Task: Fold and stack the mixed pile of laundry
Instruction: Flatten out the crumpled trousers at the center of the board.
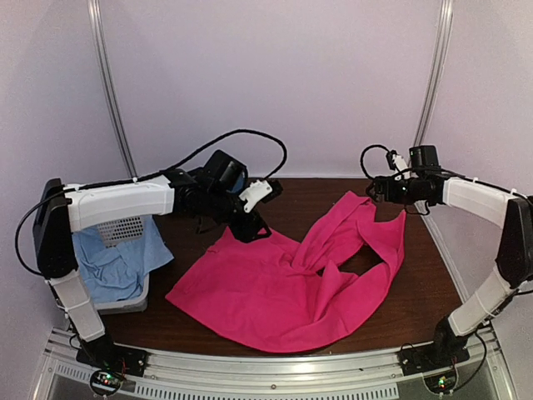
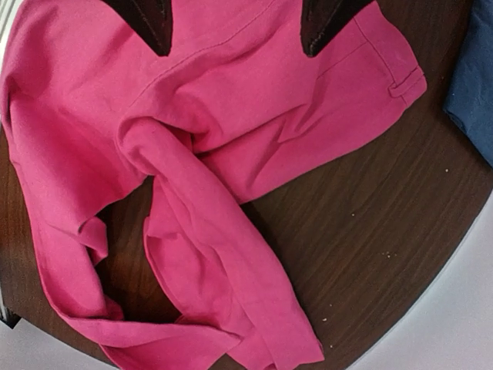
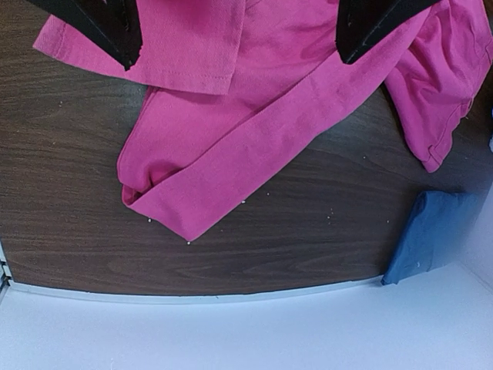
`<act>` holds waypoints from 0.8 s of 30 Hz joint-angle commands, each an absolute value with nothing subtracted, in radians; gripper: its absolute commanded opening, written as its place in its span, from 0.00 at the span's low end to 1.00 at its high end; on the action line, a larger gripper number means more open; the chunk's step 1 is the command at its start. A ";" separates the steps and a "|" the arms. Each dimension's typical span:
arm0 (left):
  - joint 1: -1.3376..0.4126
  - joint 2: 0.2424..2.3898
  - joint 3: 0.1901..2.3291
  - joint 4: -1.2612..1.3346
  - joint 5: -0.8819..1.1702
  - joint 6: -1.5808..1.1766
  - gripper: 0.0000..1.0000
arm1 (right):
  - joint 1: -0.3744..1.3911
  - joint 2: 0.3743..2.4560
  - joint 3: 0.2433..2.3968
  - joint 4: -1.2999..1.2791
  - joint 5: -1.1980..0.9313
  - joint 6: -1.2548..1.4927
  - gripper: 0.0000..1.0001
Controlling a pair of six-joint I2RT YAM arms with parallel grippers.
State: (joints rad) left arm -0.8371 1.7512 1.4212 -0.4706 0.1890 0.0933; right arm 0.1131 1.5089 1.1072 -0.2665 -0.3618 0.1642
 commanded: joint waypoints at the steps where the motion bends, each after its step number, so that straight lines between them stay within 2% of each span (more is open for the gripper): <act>1: -0.815 1.921 1.518 -0.460 0.193 0.038 0.58 | 0.126 1.602 1.168 -0.222 -0.385 0.163 0.88; 5: -0.744 2.074 1.606 -0.428 0.141 -0.049 0.57 | 0.138 1.750 1.257 -0.223 -0.378 0.156 0.87; 10: -0.719 2.236 1.739 -0.571 0.025 -0.109 0.54 | 0.165 1.914 1.363 -0.236 -0.387 0.148 0.85; 13: -0.676 2.220 1.646 -0.581 -0.019 -0.172 0.52 | 0.167 1.970 1.383 -0.264 -0.356 0.141 0.84; 17: -0.599 2.126 1.434 -0.572 -0.076 -0.232 0.48 | 0.160 1.949 1.291 -0.277 -0.315 0.141 0.84; 24: -0.493 1.999 1.259 -0.575 -0.192 -0.313 0.45 | 0.148 1.734 0.998 -0.262 -0.264 0.213 0.83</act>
State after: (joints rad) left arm -0.5453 2.0266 1.3445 -0.4908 -0.0601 -0.2379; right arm 0.1551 1.8736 1.1252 -0.2550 -0.3153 0.1646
